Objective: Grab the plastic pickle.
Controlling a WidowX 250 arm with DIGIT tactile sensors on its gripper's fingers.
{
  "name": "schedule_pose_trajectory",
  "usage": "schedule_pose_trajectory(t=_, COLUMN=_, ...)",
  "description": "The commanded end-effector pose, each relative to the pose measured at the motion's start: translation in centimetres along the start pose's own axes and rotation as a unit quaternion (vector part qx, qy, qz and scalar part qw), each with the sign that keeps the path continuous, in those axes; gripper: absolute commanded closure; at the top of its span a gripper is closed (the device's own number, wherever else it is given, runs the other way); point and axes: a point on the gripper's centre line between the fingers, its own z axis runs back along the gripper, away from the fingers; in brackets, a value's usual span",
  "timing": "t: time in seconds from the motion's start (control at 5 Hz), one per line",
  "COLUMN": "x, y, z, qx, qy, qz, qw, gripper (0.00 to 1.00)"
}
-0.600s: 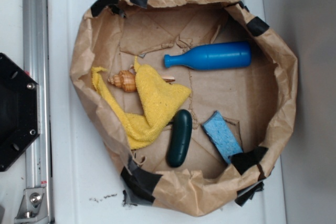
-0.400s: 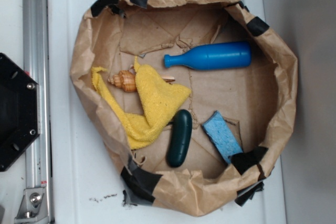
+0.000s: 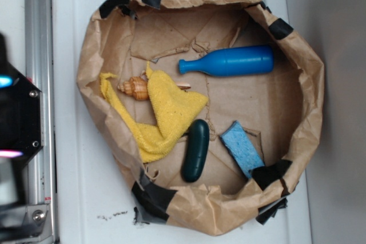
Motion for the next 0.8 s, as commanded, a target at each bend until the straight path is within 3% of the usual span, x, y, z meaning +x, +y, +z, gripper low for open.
schedule_pose_trajectory(t=0.0, x=6.7, y=0.2, z=-5.7, qx=-0.038, qy=0.005, qz=0.209, qw=0.977, gripper=0.0)
schedule_pose_trajectory(t=0.2, x=7.6, y=-0.8, z=-9.0, qx=-0.022, qy=0.026, qz=0.264, qw=0.964, gripper=0.0)
schedule_pose_trajectory(t=0.4, x=6.9, y=-1.2, z=-13.0, qx=-0.009, qy=0.062, qz=0.295, qw=0.953, gripper=0.0)
schedule_pose_trajectory(t=0.6, x=5.3, y=-1.4, z=-15.6, qx=-0.024, qy=0.087, qz=0.284, qw=0.954, gripper=0.0)
